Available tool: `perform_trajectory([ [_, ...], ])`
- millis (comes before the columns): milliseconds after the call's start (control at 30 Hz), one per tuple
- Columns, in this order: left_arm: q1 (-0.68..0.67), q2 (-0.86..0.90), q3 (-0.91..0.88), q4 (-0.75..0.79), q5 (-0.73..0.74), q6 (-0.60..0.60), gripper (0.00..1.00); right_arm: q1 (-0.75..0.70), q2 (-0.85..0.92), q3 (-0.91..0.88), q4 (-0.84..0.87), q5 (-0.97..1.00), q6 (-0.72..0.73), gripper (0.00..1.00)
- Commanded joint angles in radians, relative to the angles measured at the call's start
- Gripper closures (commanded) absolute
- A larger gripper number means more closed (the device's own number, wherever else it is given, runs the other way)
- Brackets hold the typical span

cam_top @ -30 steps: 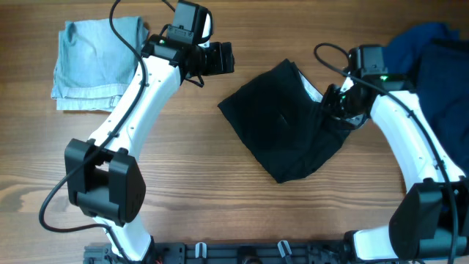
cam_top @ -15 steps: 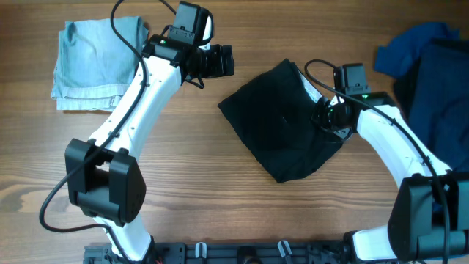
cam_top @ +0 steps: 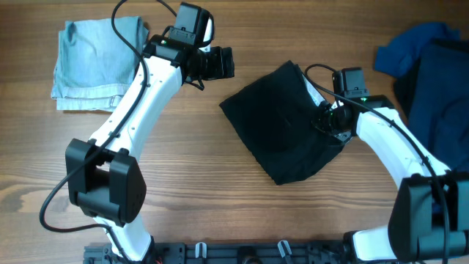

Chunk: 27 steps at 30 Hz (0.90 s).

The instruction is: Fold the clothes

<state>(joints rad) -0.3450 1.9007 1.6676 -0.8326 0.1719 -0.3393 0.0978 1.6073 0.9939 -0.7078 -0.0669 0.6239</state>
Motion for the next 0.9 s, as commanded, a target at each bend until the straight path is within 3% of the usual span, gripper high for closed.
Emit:
perform_trajectory([
  [0, -0.004, 0.007, 0.0, -0.003, -0.009, -0.005, 0.11, 0.003, -0.058, 0.032, -0.039, 0.095, -0.018, 0.96],
  [433, -0.004, 0.007, 0.0, -0.002, -0.01, -0.005, 0.1, 0.003, 0.043, -0.113, 0.069, 0.243, 0.077, 0.96],
  [733, -0.004, 0.007, 0.0, -0.002, -0.01, -0.005, 0.1, 0.003, 0.14, -0.119, 0.091, 0.288, 0.09, 0.95],
  [867, -0.004, 0.007, 0.0, -0.002, -0.01, -0.005, 0.09, 0.003, 0.17, -0.119, 0.111, 0.284, 0.084, 0.8],
])
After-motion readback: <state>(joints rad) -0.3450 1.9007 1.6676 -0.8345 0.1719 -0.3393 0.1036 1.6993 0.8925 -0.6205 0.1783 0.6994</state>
